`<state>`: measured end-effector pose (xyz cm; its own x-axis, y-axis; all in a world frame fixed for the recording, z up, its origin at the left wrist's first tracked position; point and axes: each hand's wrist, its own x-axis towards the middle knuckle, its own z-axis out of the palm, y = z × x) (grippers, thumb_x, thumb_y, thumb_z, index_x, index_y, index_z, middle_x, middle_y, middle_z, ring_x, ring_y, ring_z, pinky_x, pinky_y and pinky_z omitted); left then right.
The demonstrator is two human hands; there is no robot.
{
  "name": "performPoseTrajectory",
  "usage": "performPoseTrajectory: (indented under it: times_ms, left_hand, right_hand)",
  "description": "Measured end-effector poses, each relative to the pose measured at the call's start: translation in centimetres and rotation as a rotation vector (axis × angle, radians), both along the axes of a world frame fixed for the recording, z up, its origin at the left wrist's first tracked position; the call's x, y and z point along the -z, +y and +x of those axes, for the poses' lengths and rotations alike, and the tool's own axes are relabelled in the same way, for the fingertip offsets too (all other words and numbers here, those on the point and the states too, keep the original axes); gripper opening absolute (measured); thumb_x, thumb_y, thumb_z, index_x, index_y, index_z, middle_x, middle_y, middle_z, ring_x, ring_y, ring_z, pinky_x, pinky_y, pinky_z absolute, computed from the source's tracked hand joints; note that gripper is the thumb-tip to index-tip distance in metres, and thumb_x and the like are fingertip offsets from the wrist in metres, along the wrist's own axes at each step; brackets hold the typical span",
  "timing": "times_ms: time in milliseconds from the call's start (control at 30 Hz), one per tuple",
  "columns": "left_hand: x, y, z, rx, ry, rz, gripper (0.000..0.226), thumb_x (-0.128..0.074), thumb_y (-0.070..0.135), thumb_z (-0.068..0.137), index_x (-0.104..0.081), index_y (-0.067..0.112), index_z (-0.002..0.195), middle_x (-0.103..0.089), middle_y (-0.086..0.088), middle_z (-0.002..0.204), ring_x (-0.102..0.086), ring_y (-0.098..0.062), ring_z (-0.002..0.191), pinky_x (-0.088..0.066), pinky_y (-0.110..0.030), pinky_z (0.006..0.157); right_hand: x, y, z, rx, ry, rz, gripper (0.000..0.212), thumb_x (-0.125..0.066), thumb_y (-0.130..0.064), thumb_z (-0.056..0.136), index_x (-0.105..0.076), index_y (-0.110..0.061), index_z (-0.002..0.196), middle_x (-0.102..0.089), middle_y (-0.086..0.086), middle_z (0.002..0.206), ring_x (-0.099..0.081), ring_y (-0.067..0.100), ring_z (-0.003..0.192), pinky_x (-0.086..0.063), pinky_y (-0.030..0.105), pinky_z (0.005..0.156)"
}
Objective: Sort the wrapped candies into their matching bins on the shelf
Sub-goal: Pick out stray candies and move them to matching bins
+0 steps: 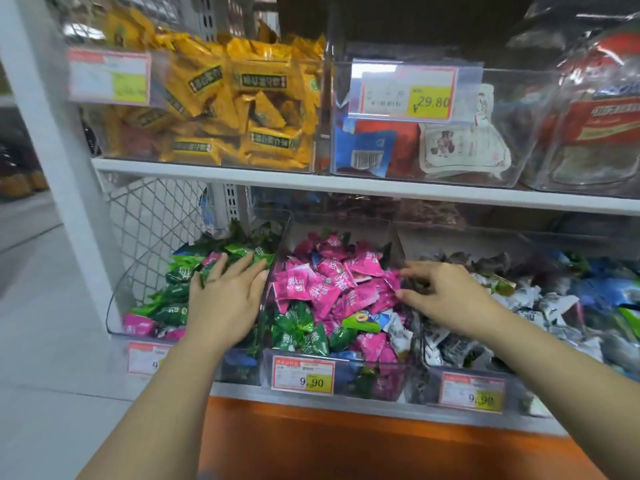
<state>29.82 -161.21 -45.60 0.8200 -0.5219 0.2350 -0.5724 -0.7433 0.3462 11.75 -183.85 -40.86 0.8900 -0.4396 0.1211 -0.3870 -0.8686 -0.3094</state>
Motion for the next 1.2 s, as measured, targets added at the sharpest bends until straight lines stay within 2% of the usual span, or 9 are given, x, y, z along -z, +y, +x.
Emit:
performPoseTrajectory:
  times_ms: [167,333,433,567,700,833,1033,1133,1200]
  left_hand:
    - [0.0,-0.1,0.1,0.027,0.134,0.009,0.049,-0.011,0.048,0.1,-0.027,0.042,0.145,-0.015,0.017,0.156,0.001,-0.016,0.147,0.004,-0.054,0.115]
    - [-0.9,-0.9,-0.8,0.013,-0.07,-0.253,0.035,-0.041,0.033,0.098,-0.056,0.029,0.129,-0.05,0.004,0.139,-0.036,-0.024,0.134,-0.015,-0.056,0.114]
    - [-1.8,-2.4,-1.9,0.083,-0.146,-0.376,0.031,-0.044,0.033,0.095,-0.065,0.023,0.117,-0.06,0.002,0.125,-0.048,-0.025,0.122,-0.025,-0.058,0.109]
    - [-2.8,-5.9,-4.0,0.189,-0.117,-0.476,0.038,-0.041,0.038,0.087,-0.068,0.023,0.11,-0.062,0.004,0.114,-0.053,-0.023,0.115,-0.032,-0.057,0.105]
    - [-2.7,-9.9,-6.0,0.303,-0.067,-0.448,0.025,-0.049,0.031,0.094,-0.066,0.028,0.112,-0.06,0.009,0.115,-0.052,-0.019,0.116,-0.029,-0.056,0.107]
    - [-2.3,-12.7,-7.3,0.434,0.027,-0.3,0.032,-0.045,0.042,0.095,-0.061,0.036,0.122,-0.056,0.012,0.128,-0.043,-0.016,0.127,-0.026,-0.054,0.111]
    - [-2.1,-14.3,-8.0,0.414,0.033,-0.061,0.036,-0.038,0.052,0.093,-0.048,0.052,0.127,-0.043,0.023,0.139,-0.017,-0.013,0.139,-0.012,-0.048,0.115]
    - [-2.1,-14.5,-8.0,0.408,0.039,-0.082,0.034,-0.039,0.052,0.092,-0.05,0.053,0.124,-0.045,0.025,0.137,-0.018,-0.013,0.138,-0.012,-0.044,0.115]
    - [-2.1,-14.5,-8.0,0.401,0.045,-0.091,0.033,-0.04,0.051,0.093,-0.051,0.053,0.124,-0.045,0.026,0.136,-0.018,-0.011,0.138,-0.011,-0.04,0.115]
  right_hand:
    - [-0.2,-0.3,-0.7,-0.011,-0.035,0.086,0.045,-0.06,-0.038,0.089,-0.056,-0.023,0.131,-0.044,-0.005,0.145,-0.049,0.014,0.125,-0.038,0.023,0.101]
    - [-0.6,-1.9,-3.3,0.027,-0.201,0.143,0.037,-0.059,-0.032,0.091,-0.057,-0.029,0.128,-0.056,-0.014,0.124,-0.051,-0.015,0.091,-0.036,0.009,0.076]
    - [-0.2,-3.1,-4.8,0.003,-0.201,0.158,0.032,-0.062,-0.031,0.089,-0.059,-0.035,0.121,-0.054,-0.012,0.131,-0.051,0.006,0.119,-0.037,0.021,0.092]
    - [1.1,-4.4,-6.3,-0.157,0.043,-0.055,0.048,-0.062,-0.047,0.084,-0.049,-0.041,0.13,-0.033,-0.014,0.148,-0.027,0.009,0.138,-0.016,0.028,0.113]
    - [2.1,-5.6,-6.4,-0.265,0.183,-0.232,0.061,-0.051,-0.061,0.084,-0.032,-0.046,0.14,-0.006,-0.014,0.157,-0.009,0.01,0.144,-0.007,0.035,0.119]
    - [1.9,-7.0,-4.8,-0.348,0.268,-0.321,0.063,-0.046,-0.064,0.085,-0.028,-0.046,0.143,-0.001,-0.009,0.159,-0.002,0.013,0.145,-0.006,0.043,0.119]
    - [0.6,-9.7,-1.9,-0.336,0.372,-0.279,0.066,-0.053,-0.063,0.082,-0.029,-0.048,0.142,-0.018,0.002,0.157,-0.025,0.024,0.14,-0.029,0.042,0.112]
    - [-0.2,-11.3,-1.3,-0.297,0.364,-0.24,0.055,-0.058,-0.046,0.088,-0.04,-0.037,0.14,-0.059,-0.008,0.121,-0.057,0.009,0.098,-0.042,0.019,0.076]
    - [-0.3,-12.1,-1.1,-0.274,0.369,-0.197,0.051,-0.058,-0.039,0.091,-0.043,-0.031,0.139,-0.059,-0.01,0.119,-0.054,0.005,0.09,-0.036,0.016,0.07]
